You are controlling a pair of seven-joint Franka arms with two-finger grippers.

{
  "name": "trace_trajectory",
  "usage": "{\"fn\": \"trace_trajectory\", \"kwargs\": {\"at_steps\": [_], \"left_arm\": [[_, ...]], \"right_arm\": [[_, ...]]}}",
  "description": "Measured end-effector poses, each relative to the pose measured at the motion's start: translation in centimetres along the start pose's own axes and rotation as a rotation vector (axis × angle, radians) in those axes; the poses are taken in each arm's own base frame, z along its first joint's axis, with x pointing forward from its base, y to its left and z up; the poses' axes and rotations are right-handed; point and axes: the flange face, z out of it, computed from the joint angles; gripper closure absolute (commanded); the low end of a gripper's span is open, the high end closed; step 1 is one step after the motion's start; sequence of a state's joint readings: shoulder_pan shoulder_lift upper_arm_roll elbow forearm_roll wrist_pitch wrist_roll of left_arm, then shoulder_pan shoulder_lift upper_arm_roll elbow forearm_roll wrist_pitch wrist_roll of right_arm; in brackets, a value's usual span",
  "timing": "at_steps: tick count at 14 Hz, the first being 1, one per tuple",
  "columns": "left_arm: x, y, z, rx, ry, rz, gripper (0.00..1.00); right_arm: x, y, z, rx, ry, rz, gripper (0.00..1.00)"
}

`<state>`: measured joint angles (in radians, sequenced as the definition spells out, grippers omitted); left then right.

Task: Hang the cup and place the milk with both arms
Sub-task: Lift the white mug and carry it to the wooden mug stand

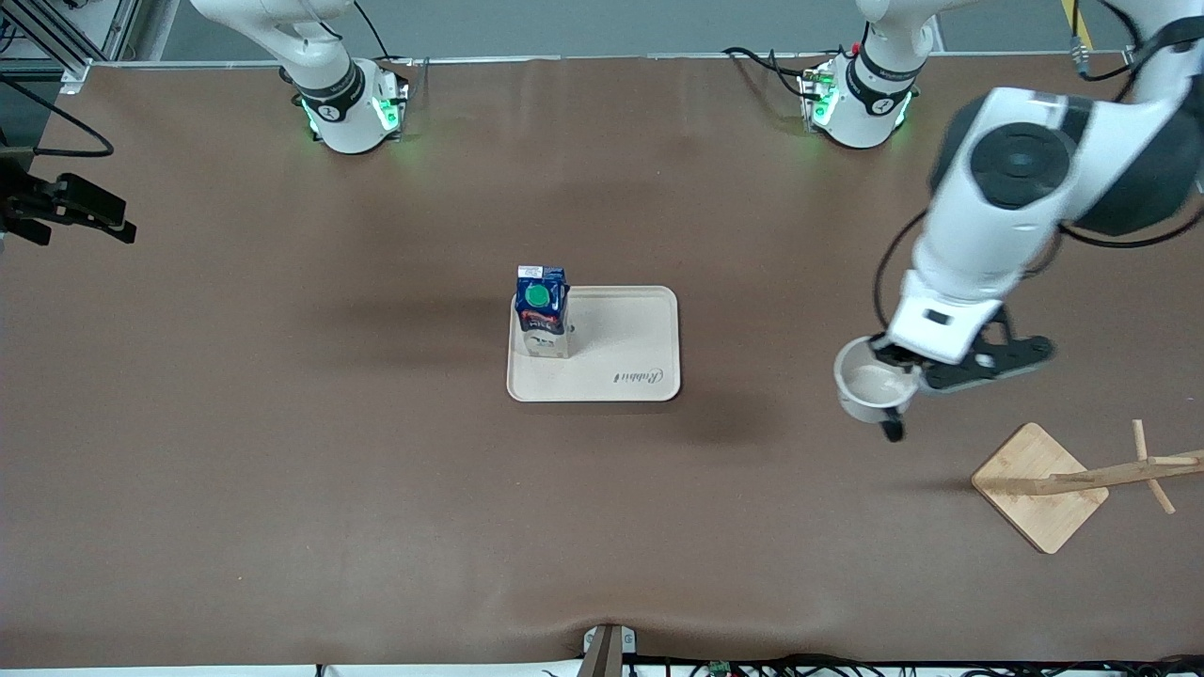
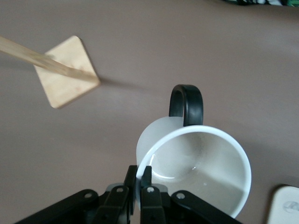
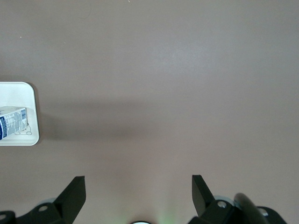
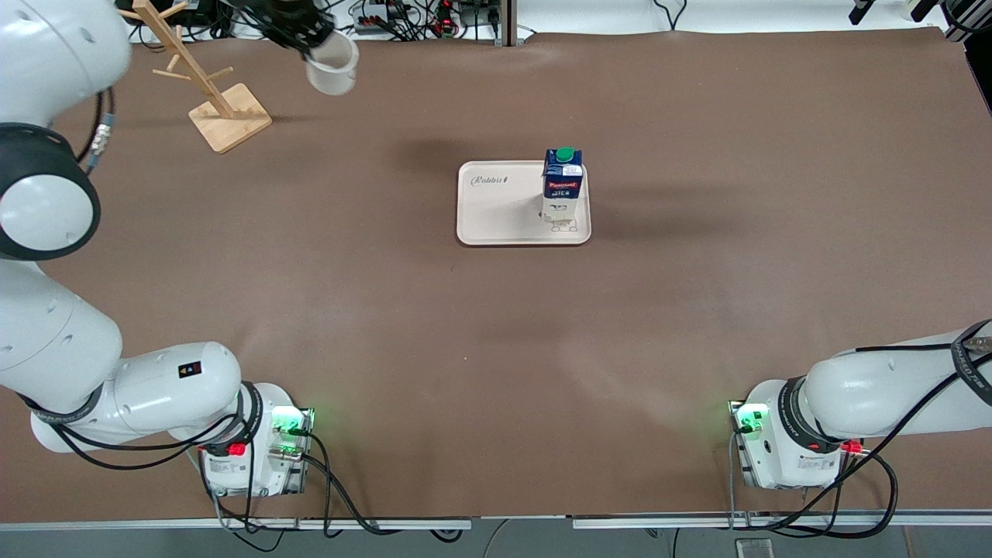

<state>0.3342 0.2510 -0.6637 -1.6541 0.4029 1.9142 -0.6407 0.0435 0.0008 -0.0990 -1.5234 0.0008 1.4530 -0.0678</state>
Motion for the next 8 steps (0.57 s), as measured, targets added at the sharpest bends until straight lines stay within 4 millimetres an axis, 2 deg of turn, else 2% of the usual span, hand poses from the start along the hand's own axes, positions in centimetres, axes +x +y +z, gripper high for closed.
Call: {"fn": "trace_trajectory", "kwargs": {"at_steps": [5,6,8], "left_arm": [[5.3,-12.7,-0.6,-0.053,-0.002,-0.042,1.00],[5.9,-15.0,-0.5,-0.052,-0.001,-0.045,1.00],[6.7,-18.3,-0.7,-0.055,0.009,-0.071,1.00]], "right_arm": [[0.6,0.1,-0.1,-0.003,0.026,0.000,0.00],[1.3,0.0,0.4,-0.005,0.040,-0.003,0.00],[3.4,-0.1,3.1,-0.009,0.015,-0.005,0.00]]}}
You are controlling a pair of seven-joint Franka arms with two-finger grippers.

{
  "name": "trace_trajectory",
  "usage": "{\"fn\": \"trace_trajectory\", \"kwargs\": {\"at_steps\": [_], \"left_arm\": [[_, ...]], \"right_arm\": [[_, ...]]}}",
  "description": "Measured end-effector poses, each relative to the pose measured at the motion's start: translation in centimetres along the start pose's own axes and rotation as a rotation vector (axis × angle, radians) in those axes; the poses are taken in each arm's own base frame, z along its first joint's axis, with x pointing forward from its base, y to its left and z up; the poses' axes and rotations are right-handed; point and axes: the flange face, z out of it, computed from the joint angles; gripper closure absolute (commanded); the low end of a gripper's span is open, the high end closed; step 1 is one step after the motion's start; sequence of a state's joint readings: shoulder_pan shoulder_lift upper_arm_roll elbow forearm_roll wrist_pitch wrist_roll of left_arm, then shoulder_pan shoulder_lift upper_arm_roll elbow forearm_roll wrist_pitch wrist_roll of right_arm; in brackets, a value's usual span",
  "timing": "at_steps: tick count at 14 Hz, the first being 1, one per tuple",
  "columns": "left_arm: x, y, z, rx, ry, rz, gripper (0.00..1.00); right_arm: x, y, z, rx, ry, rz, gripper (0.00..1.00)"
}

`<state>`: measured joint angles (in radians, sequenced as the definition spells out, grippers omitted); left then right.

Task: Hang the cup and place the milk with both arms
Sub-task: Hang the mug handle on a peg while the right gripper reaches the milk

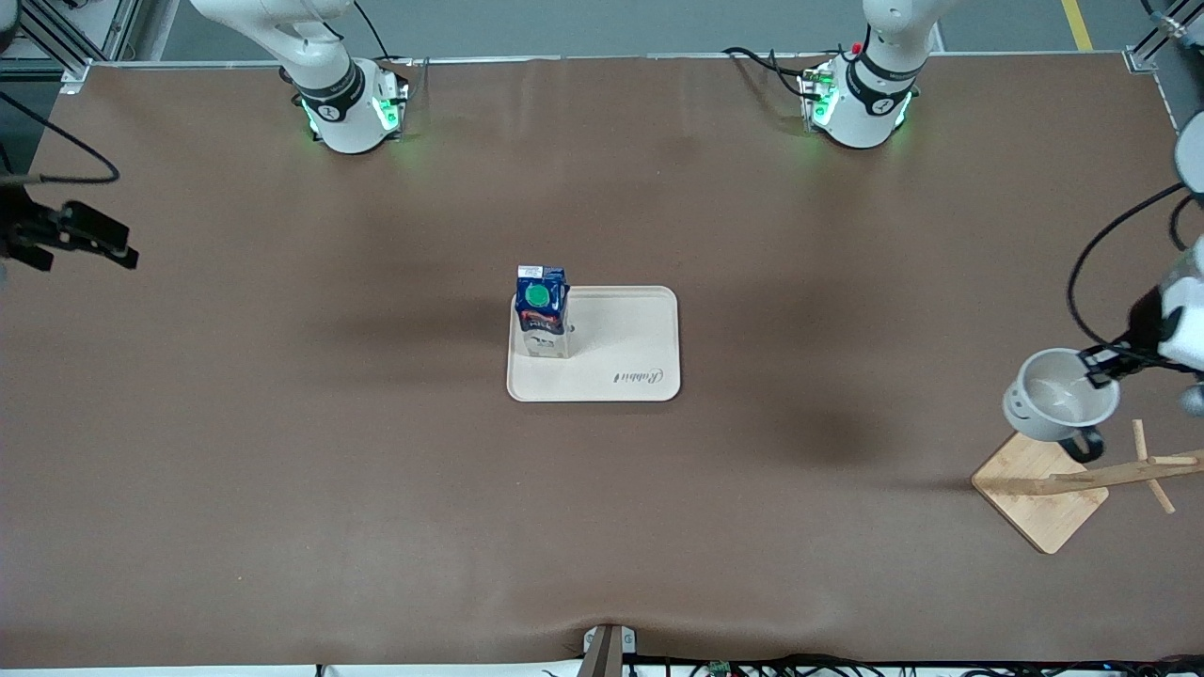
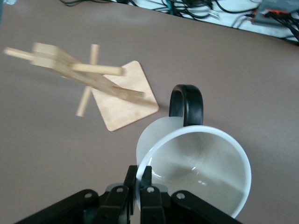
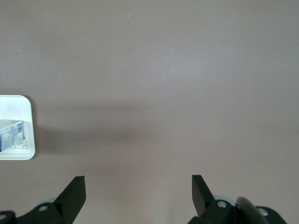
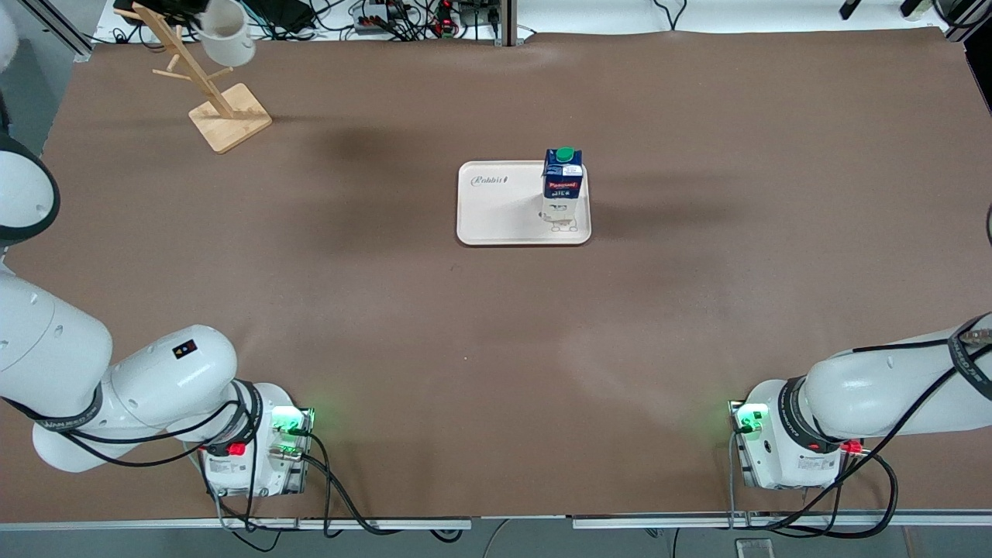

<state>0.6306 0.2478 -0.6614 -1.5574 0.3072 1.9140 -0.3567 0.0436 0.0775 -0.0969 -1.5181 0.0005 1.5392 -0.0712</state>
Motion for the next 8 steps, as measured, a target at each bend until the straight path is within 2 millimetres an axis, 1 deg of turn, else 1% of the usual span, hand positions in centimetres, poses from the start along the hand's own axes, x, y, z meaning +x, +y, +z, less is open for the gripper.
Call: {"fn": "trace_trajectory", "kwargs": {"at_steps": [1,2,3,4,5,6,8], "left_arm": [[0.5,-0.9,-0.7,-0.013,0.012,-0.017,1.00],[0.8,-1.2,-1.4,-0.029,0.021,-0.029,1.00],[0.9,-1.1,-1.6,-0.042,0.023,-0.034,1.00],[1.0,-1.0,-1.4,-0.051,0.019,-0.036,1.00],[1.1,-1.0,-1.1,-0.063,0.018,-0.038,1.00],[1.3,-1.1,-0.8,-0.079,0.023,-0.045,1.00],[1.9,-2.1,-0.2,-0.108,0.025,-0.073,1.00]], "right_arm": [[1.1,0.1,2.1,-0.001,-0.033,0.002,0.00],[2.2,0.2,4.2,-0.003,-0.067,0.004,0.00],[3.1,0.3,6.1,-0.004,-0.095,0.006,0.00],[3.6,0.4,7.5,-0.005,-0.118,0.008,0.00],[3.9,0.4,8.1,-0.005,-0.130,0.008,0.00],[3.8,0.3,8.3,-0.004,-0.139,0.006,0.00],[3.5,-0.8,8.1,0.025,-0.160,0.006,0.00]]}}
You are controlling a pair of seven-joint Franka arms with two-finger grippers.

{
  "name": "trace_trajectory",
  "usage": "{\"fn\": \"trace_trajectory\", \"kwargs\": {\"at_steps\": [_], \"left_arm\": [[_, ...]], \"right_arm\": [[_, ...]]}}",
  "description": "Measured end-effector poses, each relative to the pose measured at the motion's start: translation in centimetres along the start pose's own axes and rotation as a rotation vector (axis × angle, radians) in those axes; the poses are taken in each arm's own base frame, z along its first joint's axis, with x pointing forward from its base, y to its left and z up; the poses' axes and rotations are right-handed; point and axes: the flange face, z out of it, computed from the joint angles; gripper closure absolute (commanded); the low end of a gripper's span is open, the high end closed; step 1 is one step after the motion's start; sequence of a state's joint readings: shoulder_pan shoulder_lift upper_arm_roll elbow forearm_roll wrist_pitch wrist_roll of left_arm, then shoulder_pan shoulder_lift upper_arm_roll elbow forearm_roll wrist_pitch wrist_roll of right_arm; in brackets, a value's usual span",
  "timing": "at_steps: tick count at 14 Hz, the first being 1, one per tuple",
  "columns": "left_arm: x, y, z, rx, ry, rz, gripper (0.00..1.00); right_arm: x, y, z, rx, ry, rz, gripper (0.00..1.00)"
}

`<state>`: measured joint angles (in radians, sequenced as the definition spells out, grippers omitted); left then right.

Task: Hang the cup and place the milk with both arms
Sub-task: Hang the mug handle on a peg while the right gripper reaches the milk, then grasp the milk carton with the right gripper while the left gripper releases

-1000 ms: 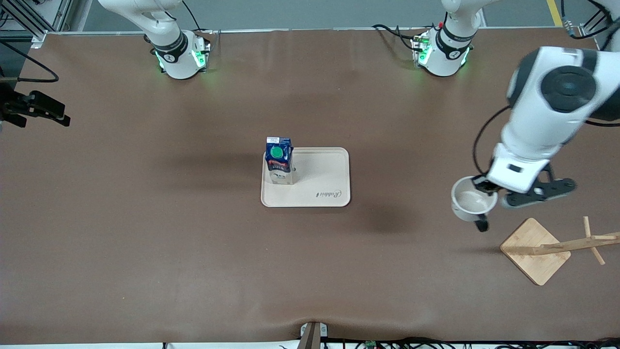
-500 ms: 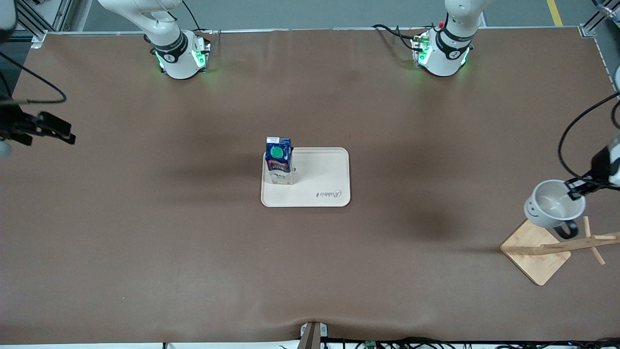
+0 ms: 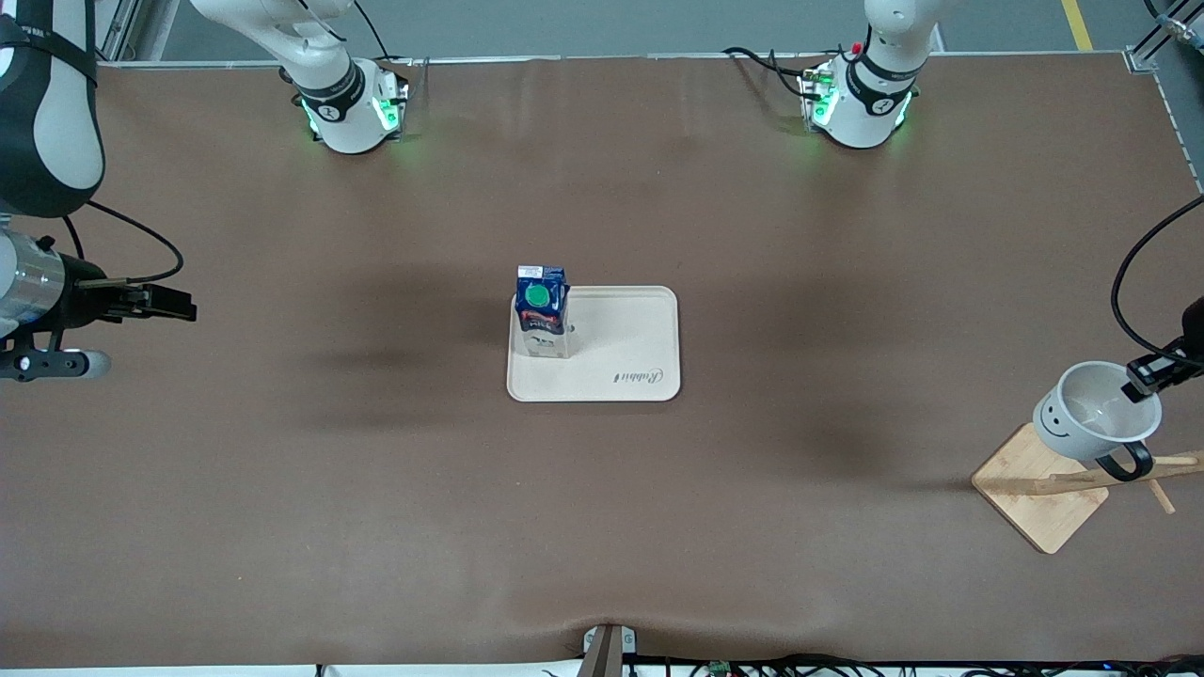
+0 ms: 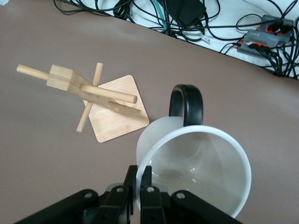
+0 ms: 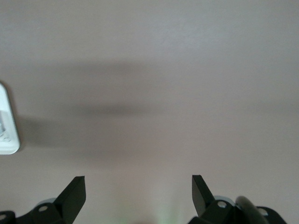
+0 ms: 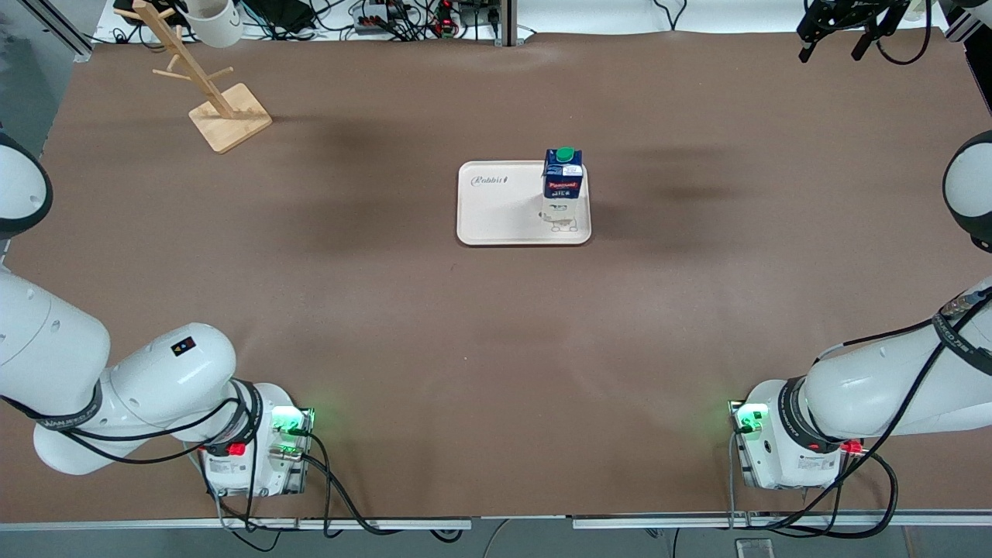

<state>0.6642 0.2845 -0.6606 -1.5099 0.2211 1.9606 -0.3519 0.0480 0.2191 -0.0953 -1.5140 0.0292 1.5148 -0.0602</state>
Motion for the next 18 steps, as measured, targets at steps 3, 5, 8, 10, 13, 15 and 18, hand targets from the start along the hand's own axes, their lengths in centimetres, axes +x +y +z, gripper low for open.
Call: {"fn": "trace_trajectory", "kwargs": {"at_steps": [3,5,8,10,13,15,18], "left_arm": [[0.6,-1.7,0.7,-0.019,-0.011,-0.036,1.00],[0.8,-2.5,1.1,-0.037,-0.021,-0.057,1.00],[1.1,-3.2,1.9,-0.057,-0.031,-0.076,1.00],[1.1,-3.5,2.5,-0.059,-0.039,-0.081,1.00],[1.2,-4.5,3.0,-0.057,-0.048,-0.096,1.00],[1.3,-5.1,3.0,-0.055,-0.047,-0.104,1.00],[1.4,-6.0,3.1,-0.053,-0.049,-0.112,1.00]], "right_arm": [[-0.2,-5.0,-0.2,0.068,-0.015,0.072,0.00],[-0.6,-10.2,-0.3,0.066,-0.014,0.086,0.00],[-1.4,-17.6,-0.3,0.095,0.007,0.098,0.00],[-2.3,-23.5,0.4,0.094,0.028,0.125,0.00],[-3.4,-32.5,3.9,0.078,0.042,0.175,0.00],[-3.6,-35.9,7.2,0.075,0.005,0.168,0.00],[-2.7,-38.3,10.7,0.105,-0.026,0.166,0.00]]}}
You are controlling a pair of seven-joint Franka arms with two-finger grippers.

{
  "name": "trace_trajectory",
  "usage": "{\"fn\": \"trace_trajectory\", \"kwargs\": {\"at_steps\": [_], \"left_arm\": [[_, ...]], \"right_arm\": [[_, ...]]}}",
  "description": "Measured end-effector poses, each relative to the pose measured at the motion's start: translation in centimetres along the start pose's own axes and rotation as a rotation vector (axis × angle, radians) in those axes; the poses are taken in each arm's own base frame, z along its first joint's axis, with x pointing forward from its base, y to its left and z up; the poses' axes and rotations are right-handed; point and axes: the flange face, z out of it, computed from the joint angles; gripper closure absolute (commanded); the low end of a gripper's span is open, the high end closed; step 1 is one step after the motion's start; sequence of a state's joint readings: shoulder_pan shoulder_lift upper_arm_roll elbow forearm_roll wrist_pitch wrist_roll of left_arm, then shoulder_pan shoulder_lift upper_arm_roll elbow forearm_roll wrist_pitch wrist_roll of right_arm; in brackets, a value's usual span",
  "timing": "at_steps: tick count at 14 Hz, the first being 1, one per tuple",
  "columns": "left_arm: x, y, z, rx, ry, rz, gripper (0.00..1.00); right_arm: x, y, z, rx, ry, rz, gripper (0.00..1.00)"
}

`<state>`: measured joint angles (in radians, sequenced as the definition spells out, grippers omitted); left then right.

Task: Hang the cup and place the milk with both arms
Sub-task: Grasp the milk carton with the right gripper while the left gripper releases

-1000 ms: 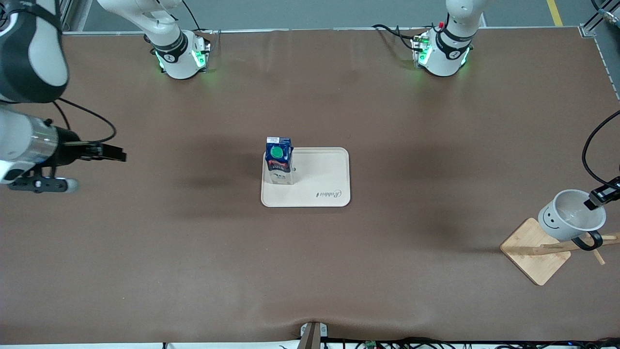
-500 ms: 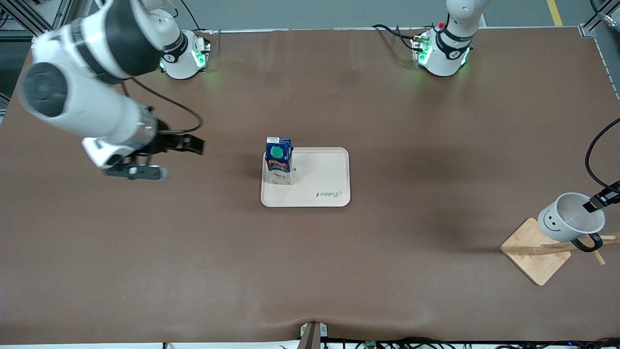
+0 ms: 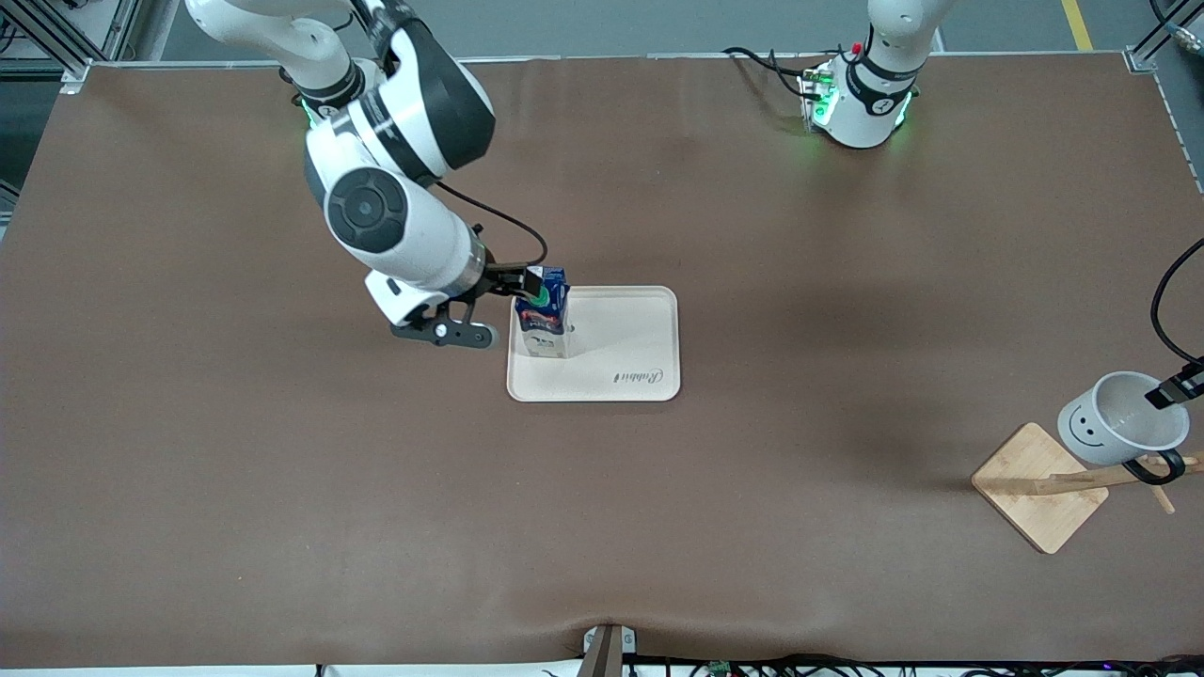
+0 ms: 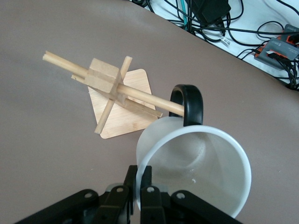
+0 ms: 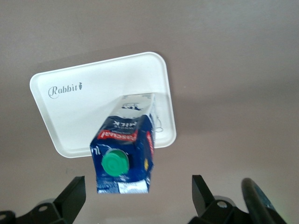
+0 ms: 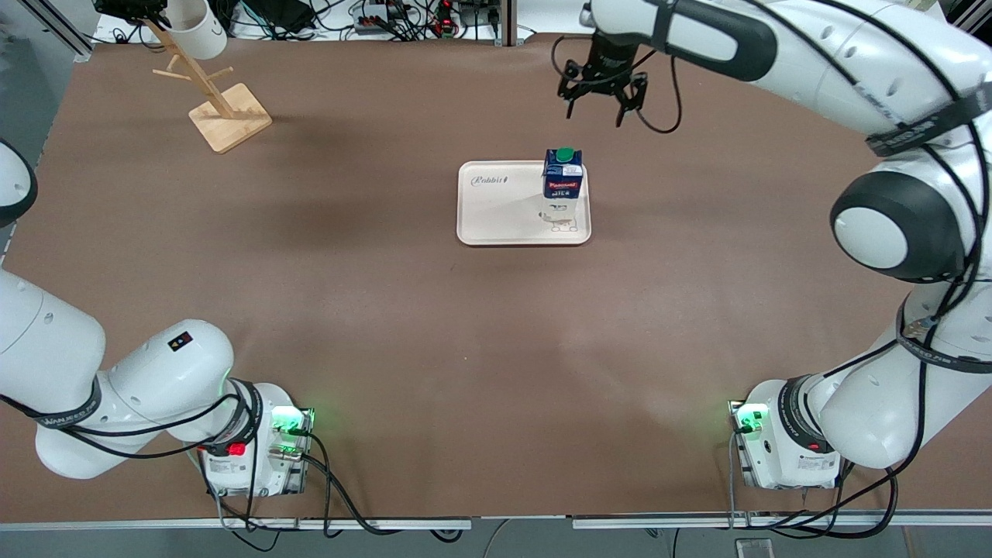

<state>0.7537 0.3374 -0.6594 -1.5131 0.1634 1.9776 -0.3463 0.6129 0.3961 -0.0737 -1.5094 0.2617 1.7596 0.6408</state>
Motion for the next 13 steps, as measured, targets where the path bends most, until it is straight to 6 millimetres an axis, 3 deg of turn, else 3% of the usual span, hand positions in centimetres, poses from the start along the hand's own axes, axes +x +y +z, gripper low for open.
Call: {"fn": "trace_trajectory", "kwargs": {"at_steps": [7,8,9,10,11,13], "left_arm": [[0.4,-1.8,1.8,-0.035,-0.040,-0.043,1.00],[0.4,-1.9,2.0,-0.037,-0.043,-0.045,0.92],[0.5,-2.0,2.1,-0.037,-0.044,-0.046,0.61],[0.5,-2.1,2.2,-0.037,-0.047,-0.047,0.22],[0.4,-2.2,2.4,-0.038,-0.050,-0.044,0.00],[0.5,-2.3,2.8,-0.039,-0.056,-0.039,0.00]], "right_arm": [[-0.3,-2.8,5.0,-0.026,-0.015,-0.032,0.00],[-0.4,-3.1,5.6,-0.029,-0.017,-0.035,0.00],[-0.5,-3.4,6.1,-0.032,-0.017,-0.039,0.00],[-0.6,-3.6,6.5,-0.033,-0.016,-0.043,0.00],[-0.7,-3.8,6.8,-0.032,-0.013,-0.046,0.00],[-0.9,-4.2,7.8,-0.032,-0.007,-0.052,0.00]]}}
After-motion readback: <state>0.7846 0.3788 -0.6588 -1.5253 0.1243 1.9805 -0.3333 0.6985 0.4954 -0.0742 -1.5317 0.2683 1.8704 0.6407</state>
